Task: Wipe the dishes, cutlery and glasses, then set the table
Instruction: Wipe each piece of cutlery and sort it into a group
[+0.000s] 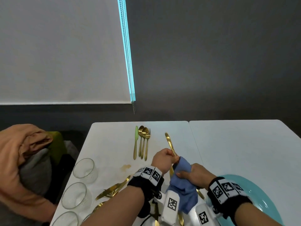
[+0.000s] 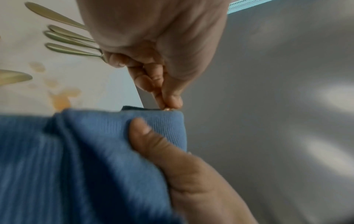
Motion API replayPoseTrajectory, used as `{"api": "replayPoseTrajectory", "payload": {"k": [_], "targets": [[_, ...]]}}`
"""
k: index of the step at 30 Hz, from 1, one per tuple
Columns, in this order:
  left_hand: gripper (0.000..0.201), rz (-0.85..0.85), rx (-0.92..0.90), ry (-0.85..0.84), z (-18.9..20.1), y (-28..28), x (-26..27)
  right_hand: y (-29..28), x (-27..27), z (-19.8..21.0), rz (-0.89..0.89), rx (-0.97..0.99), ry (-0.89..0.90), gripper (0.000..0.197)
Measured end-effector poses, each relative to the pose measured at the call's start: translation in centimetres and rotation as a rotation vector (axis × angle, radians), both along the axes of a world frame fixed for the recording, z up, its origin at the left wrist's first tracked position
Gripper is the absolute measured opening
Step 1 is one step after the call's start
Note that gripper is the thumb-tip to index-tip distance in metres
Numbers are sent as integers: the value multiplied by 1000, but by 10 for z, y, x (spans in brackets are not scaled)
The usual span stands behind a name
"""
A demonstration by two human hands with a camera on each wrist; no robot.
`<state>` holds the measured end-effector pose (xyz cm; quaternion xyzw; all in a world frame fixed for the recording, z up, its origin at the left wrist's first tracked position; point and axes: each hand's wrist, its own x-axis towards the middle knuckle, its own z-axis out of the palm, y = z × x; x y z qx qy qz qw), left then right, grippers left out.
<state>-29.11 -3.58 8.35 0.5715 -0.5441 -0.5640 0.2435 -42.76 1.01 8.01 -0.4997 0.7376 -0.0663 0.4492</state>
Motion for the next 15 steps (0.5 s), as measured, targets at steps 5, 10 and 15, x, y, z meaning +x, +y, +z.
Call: {"api": "replayPoseTrajectory", "payload": {"k": [5, 10, 15], "targets": [[64, -76, -194, -292, 10, -16, 12, -10, -13, 15, 255, 56, 301, 27], [56, -601, -724, -926, 14, -35, 34, -21, -24, 19, 366, 42, 469, 38], [29, -705, -811, -1107, 5, -37, 38, -41, -39, 27, 350, -25, 585, 27]]}}
